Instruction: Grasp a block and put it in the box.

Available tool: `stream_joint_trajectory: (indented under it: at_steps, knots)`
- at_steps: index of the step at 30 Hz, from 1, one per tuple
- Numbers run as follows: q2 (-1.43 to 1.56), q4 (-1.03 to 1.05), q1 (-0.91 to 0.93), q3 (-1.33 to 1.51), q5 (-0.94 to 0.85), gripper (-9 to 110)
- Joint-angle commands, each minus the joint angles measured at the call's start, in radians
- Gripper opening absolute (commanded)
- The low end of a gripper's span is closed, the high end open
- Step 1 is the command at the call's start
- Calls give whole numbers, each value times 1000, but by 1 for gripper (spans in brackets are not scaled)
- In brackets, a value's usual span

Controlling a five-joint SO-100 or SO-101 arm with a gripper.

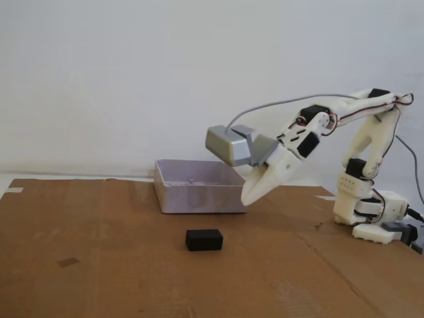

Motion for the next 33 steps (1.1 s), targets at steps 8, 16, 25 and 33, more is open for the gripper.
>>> stream_joint_trajectory:
  at_steps: [8, 16, 25, 33]
  knots:
    - [-80, -52, 9, -218, -11, 17]
    - [-179, -52, 11, -321, -11, 29]
    - [-209, -52, 8, -353, -11, 40]
    - [-212, -52, -5, -339, -11, 44]
